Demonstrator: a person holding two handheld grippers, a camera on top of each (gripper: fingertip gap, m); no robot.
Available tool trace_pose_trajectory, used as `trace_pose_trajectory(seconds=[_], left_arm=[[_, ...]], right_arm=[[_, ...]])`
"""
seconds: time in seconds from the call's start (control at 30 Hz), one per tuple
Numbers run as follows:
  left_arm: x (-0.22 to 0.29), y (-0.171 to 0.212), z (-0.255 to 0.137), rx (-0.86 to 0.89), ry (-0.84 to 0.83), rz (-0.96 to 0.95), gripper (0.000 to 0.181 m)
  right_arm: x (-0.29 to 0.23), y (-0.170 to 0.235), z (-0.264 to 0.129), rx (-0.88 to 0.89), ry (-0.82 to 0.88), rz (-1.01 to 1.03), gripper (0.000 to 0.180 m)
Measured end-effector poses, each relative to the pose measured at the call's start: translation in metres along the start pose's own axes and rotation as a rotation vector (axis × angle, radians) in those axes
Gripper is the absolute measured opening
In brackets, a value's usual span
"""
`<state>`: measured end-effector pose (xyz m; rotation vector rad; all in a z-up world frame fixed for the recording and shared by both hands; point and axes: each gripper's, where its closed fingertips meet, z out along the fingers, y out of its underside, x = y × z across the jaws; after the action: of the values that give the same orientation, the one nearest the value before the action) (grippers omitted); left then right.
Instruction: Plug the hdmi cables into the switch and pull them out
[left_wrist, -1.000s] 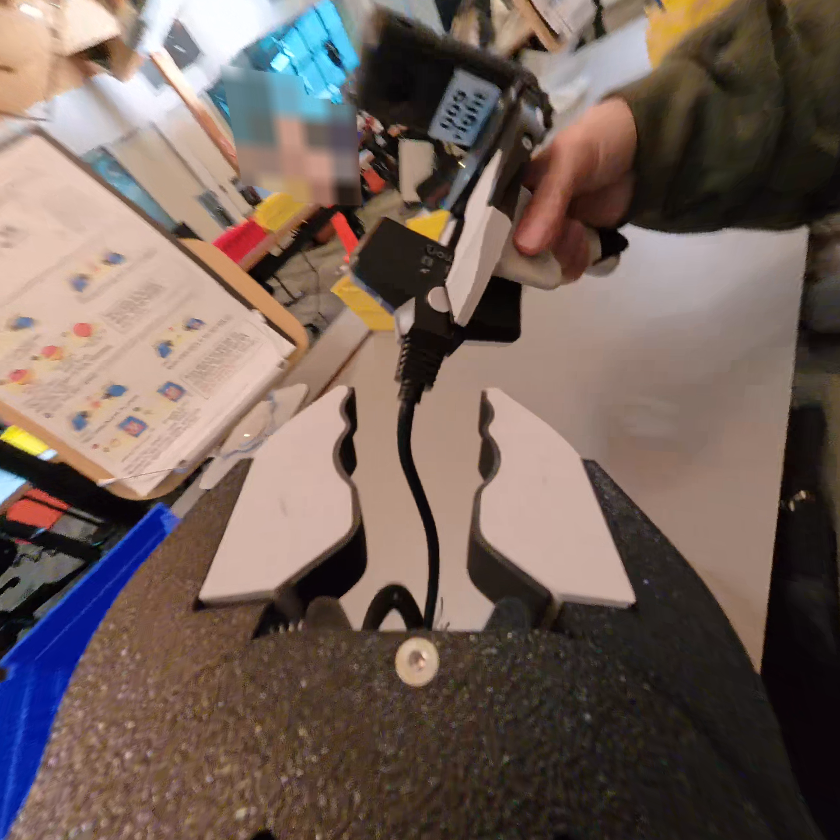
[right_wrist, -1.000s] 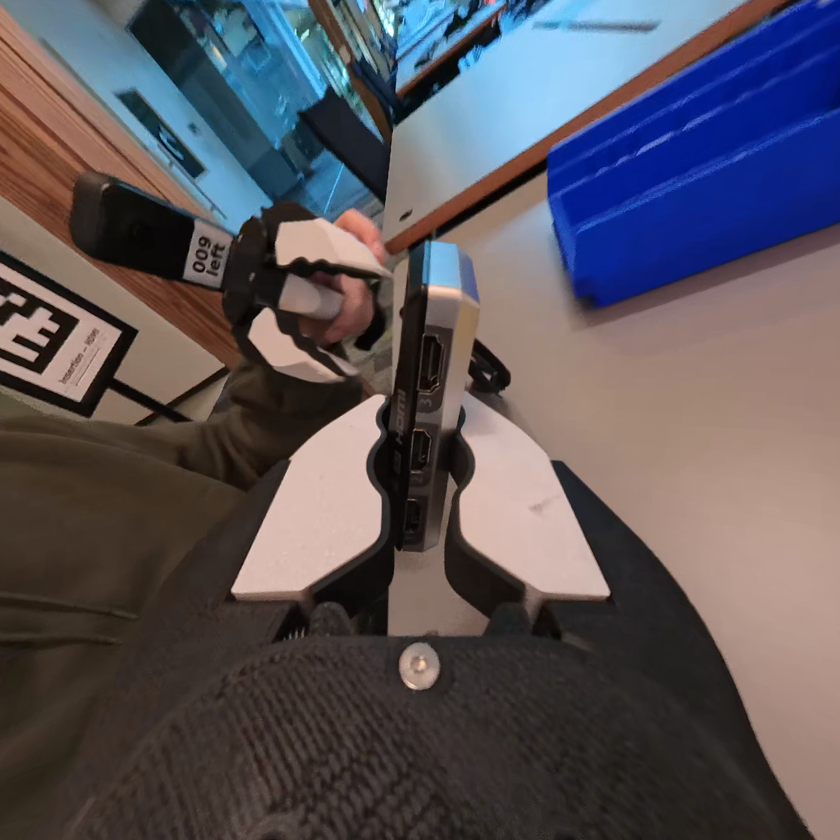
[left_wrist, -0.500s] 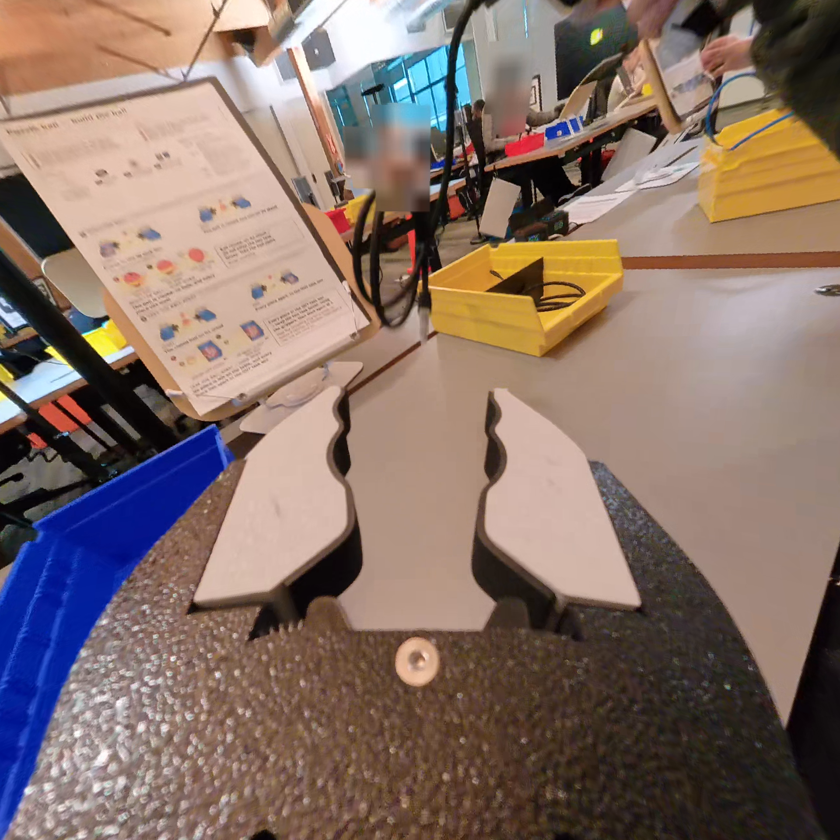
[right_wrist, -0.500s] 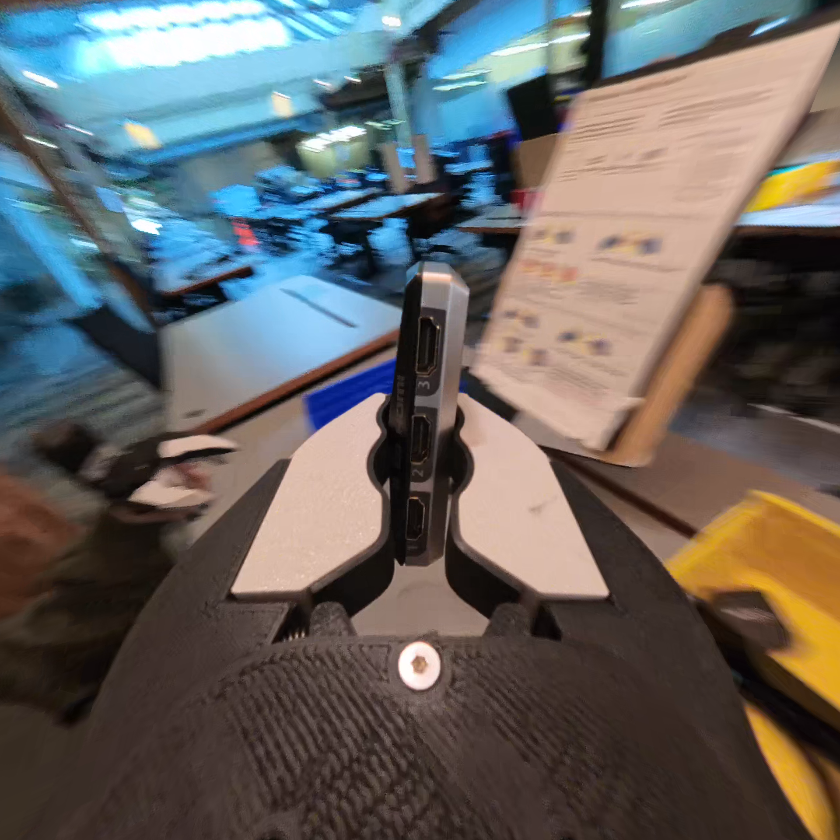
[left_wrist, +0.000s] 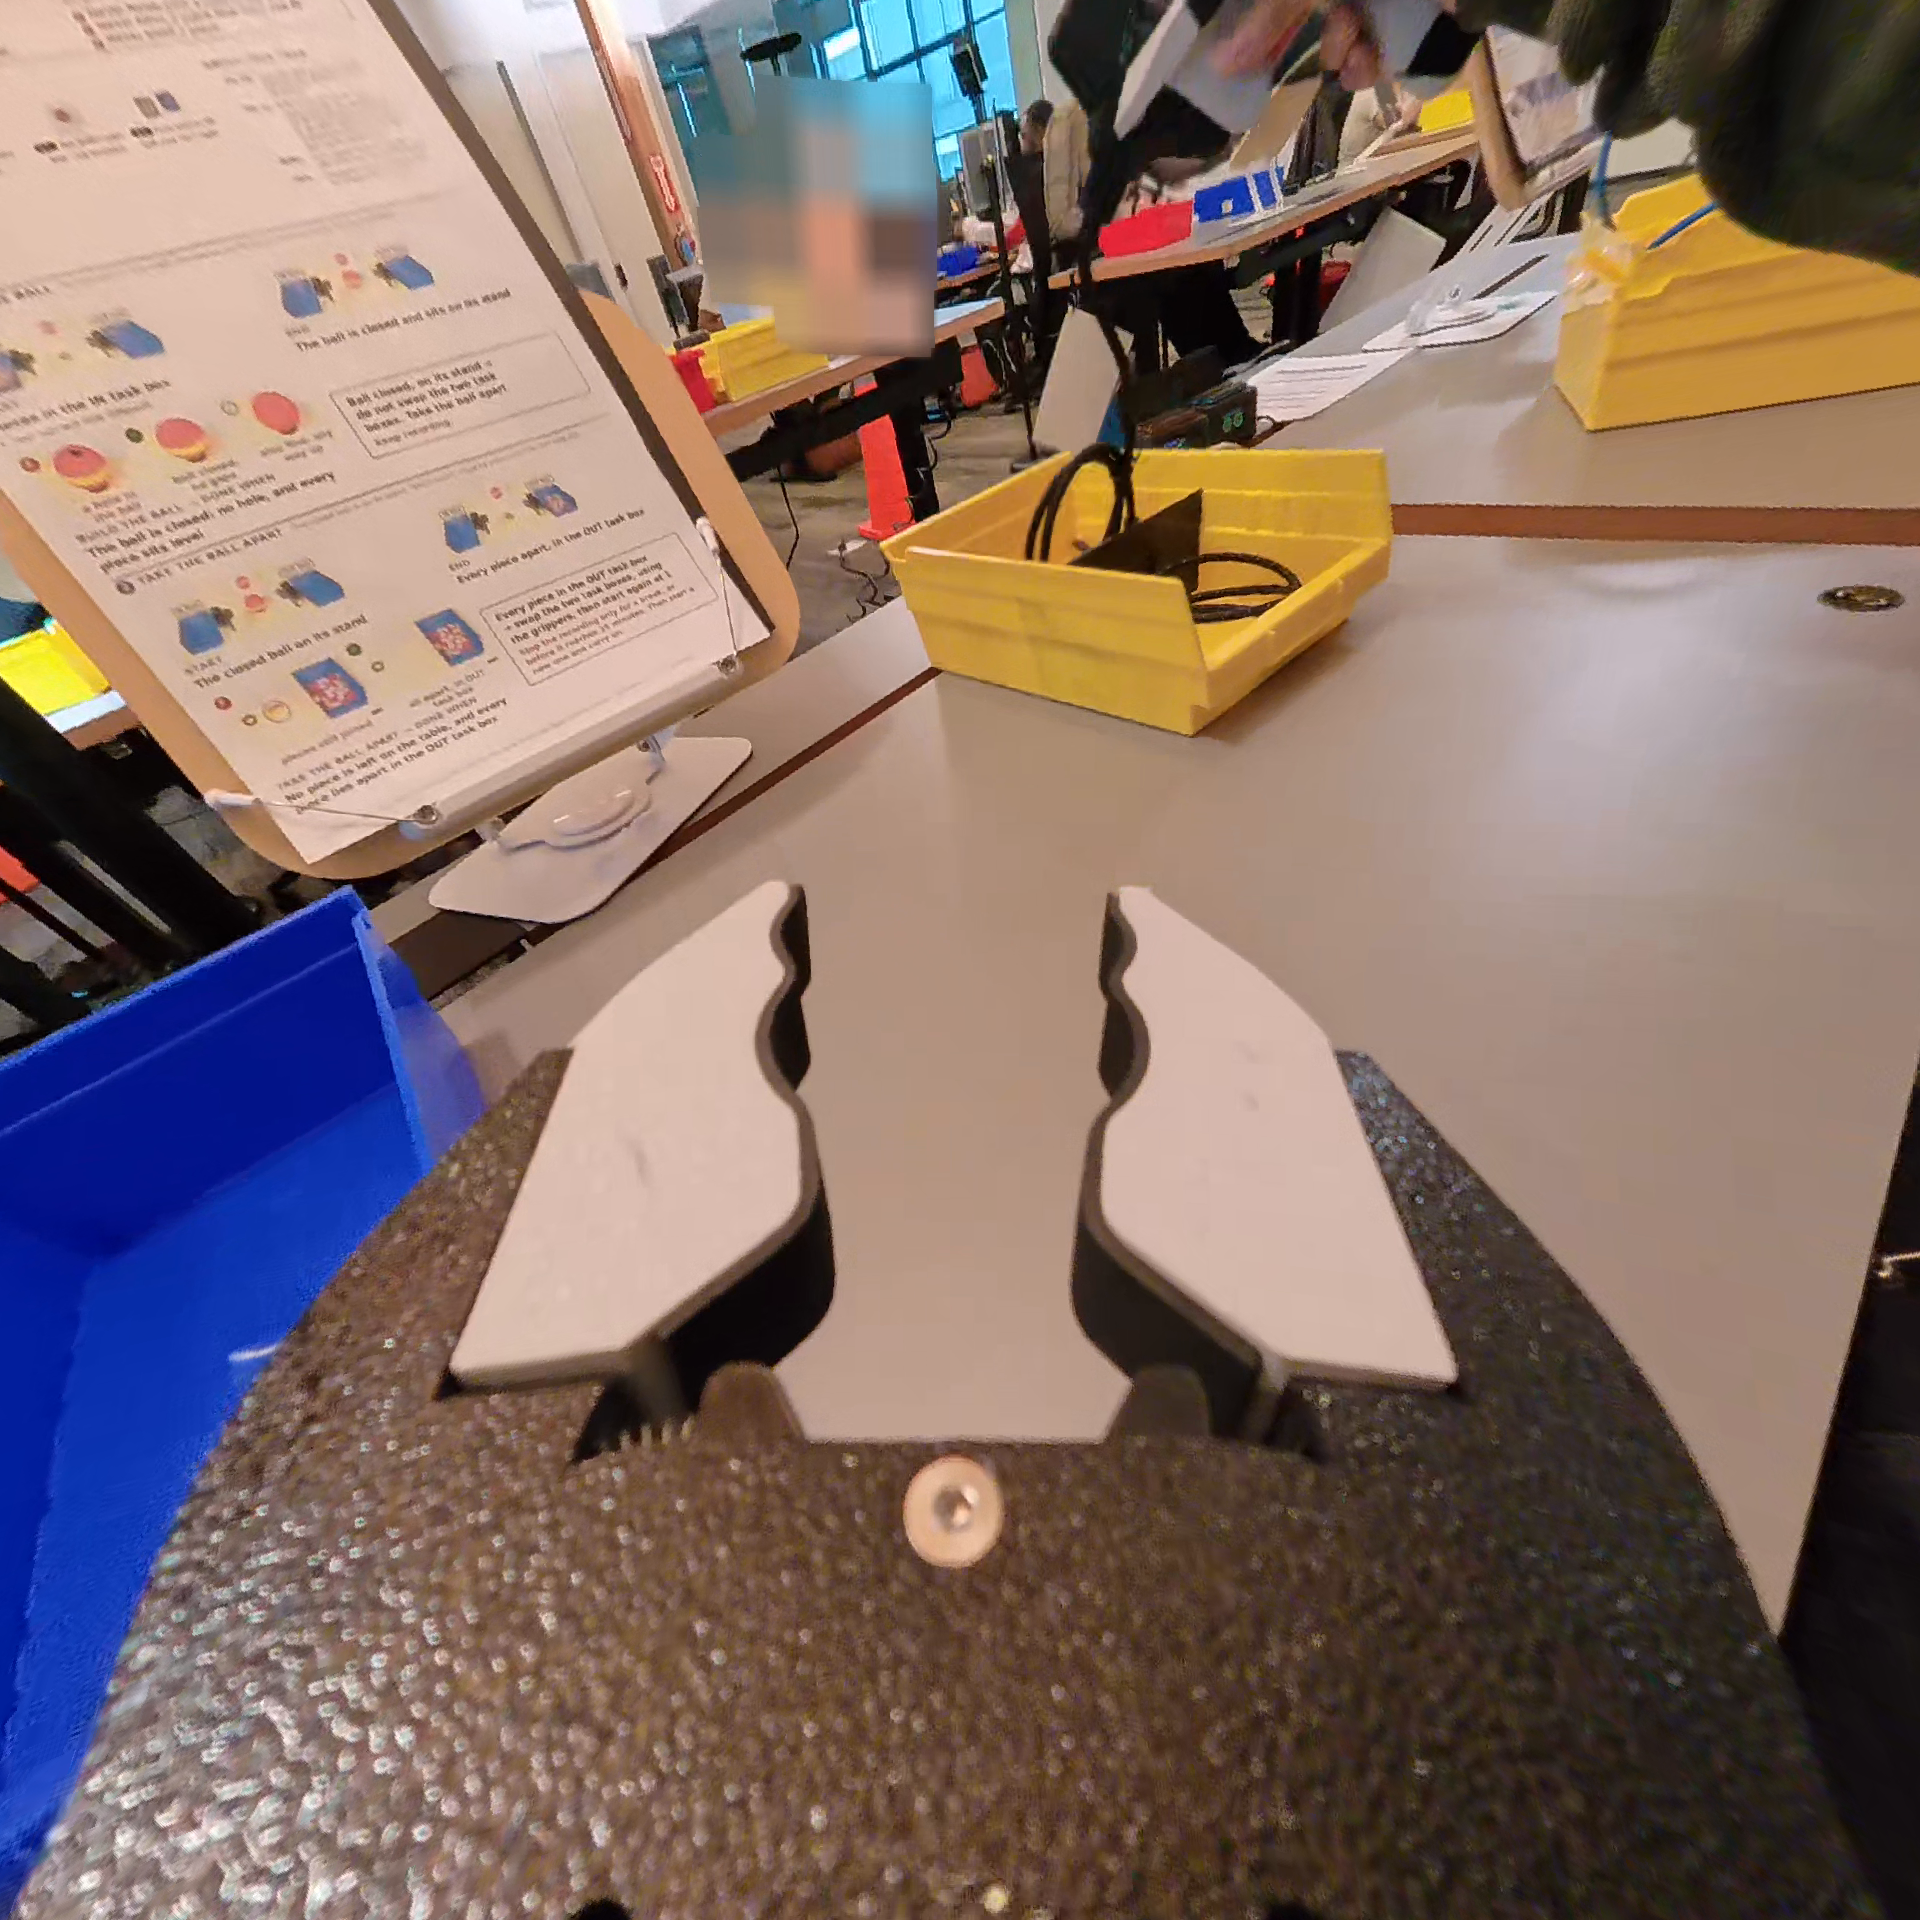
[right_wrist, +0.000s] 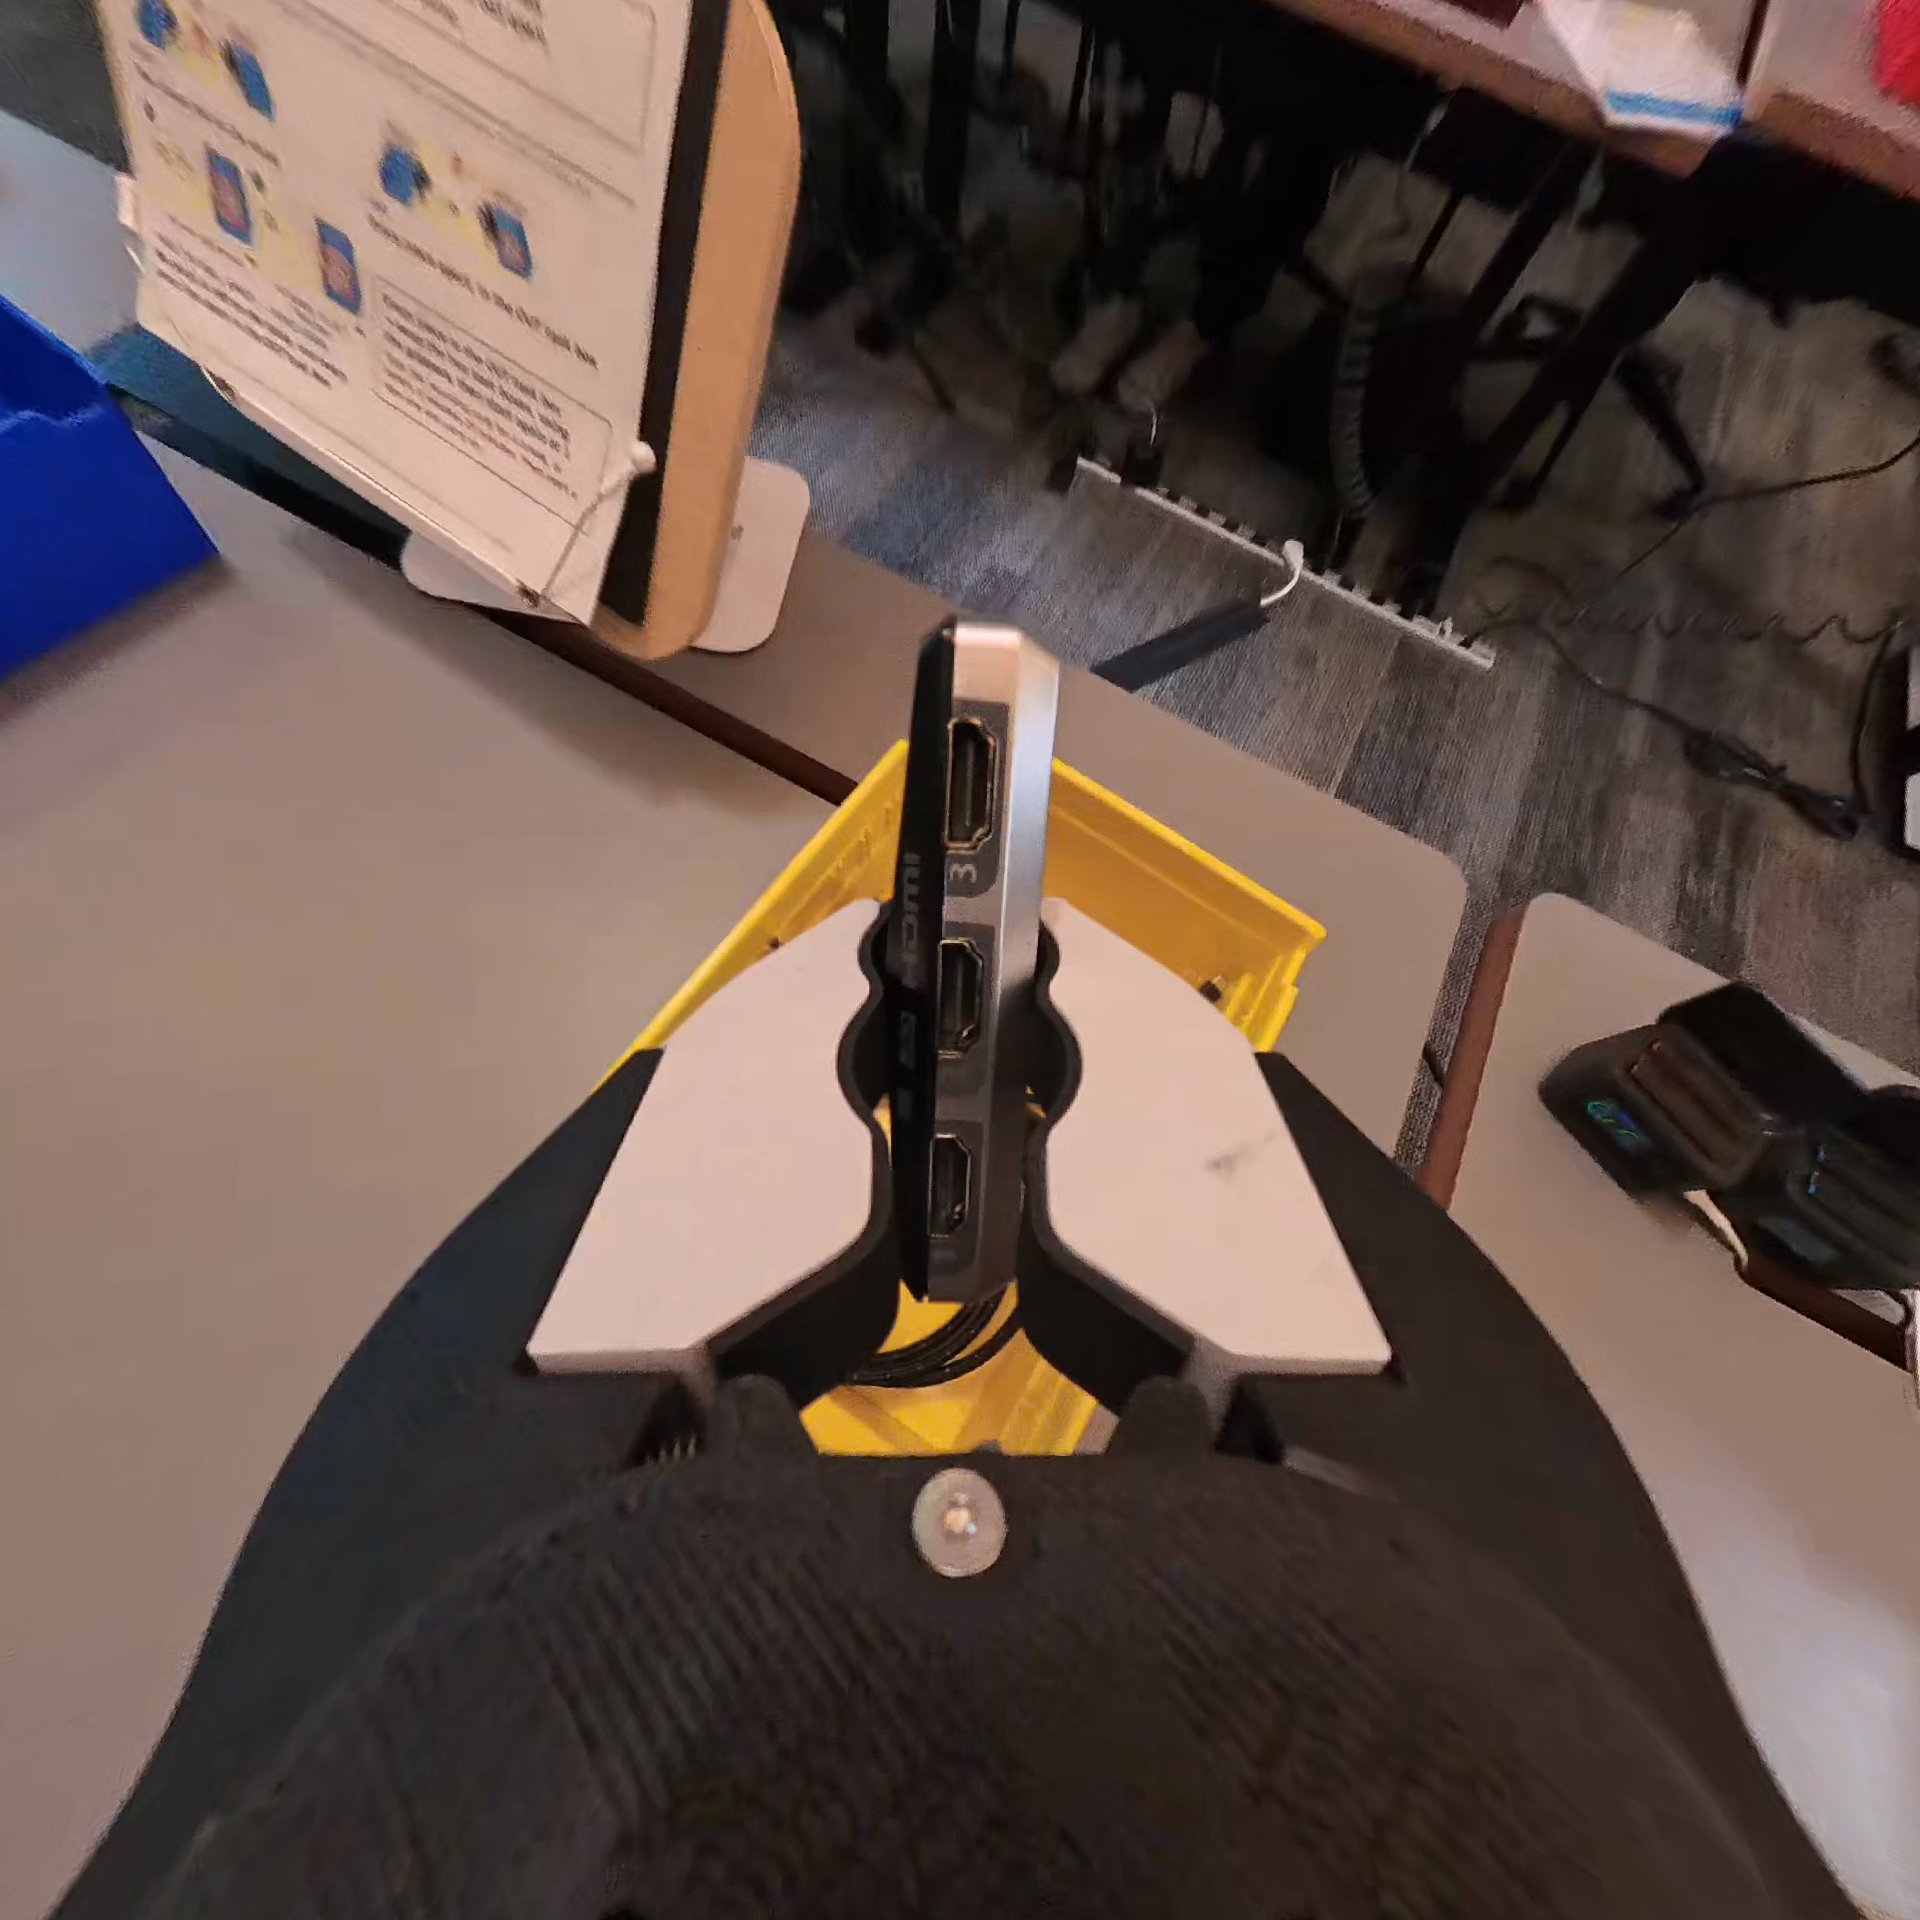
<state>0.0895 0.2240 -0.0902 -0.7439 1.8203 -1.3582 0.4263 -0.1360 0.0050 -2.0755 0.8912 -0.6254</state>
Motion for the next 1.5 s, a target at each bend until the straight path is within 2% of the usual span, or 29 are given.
trace_pose_trajectory(seconds=[0.1,0.17,0.33,0.53,0.7,0.8,0.87,0.97,1.0,1.07,1.17,1.23,1.27,1.4,1.5], left_arm=[[-0.002,0.009,0.003,-0.023,0.010,-0.013,0.053],[-0.003,0.016,0.006,-0.040,0.020,-0.026,0.053],[-0.004,0.032,0.015,-0.065,0.044,-0.065,0.053],[-0.004,0.055,0.023,-0.108,0.078,-0.114,0.053],[-0.010,0.065,0.022,-0.105,0.089,-0.163,0.052],[-0.011,0.067,0.022,-0.091,0.108,-0.193,0.051],[-0.009,0.066,0.023,-0.078,0.127,-0.211,0.050],[-0.002,0.065,0.024,-0.072,0.165,-0.214,0.050],[0.001,0.065,0.025,-0.076,0.176,-0.208,0.050],[0.004,0.068,0.026,-0.089,0.187,-0.197,0.051],[0.005,0.071,0.028,-0.092,0.199,-0.199,0.051],[0.007,0.072,0.029,-0.082,0.211,-0.222,0.051],[0.009,0.072,0.029,-0.074,0.217,-0.232,0.051],[0.014,0.071,0.031,-0.052,0.225,-0.249,0.051],[0.025,0.068,0.031,-0.043,0.242,-0.256,0.054]], right_arm=[[0.003,0.002,0.017,-0.037,-0.017,0.022,0.023],[0.009,0.001,0.025,-0.082,0.020,-0.039,0.023],[0.018,0.008,0.064,-0.235,0.126,-0.345,0.023],[0.012,0.050,0.128,-0.443,0.170,-0.888,0.023],[0.008,0.080,0.170,-0.509,0.143,-1.084,0.024],[-0.005,0.097,0.185,-0.531,0.034,-1.029,0.031],[-0.009,0.122,0.187,-0.651,-0.065,-0.946,0.044],[-0.003,0.118,0.190,-0.624,-0.048,-0.835,0.051],[-0.004,0.115,0.188,-0.603,-0.061,-0.766,0.059],[-0.008,0.107,0.177,-0.579,-0.113,-0.652,0.072],[-0.013,0.095,0.154,-0.541,-0.160,-0.556,0.077],[-0.005,0.083,0.143,-0.487,-0.062,-0.509,0.073],[-0.006,0.077,0.137,-0.445,-0.024,-0.464,0.077],[-0.026,0.055,0.109,-0.150,0.110,-0.301,0.082],[-0.047,0.058,0.082,0.042,0.200,-0.214,0.089]])
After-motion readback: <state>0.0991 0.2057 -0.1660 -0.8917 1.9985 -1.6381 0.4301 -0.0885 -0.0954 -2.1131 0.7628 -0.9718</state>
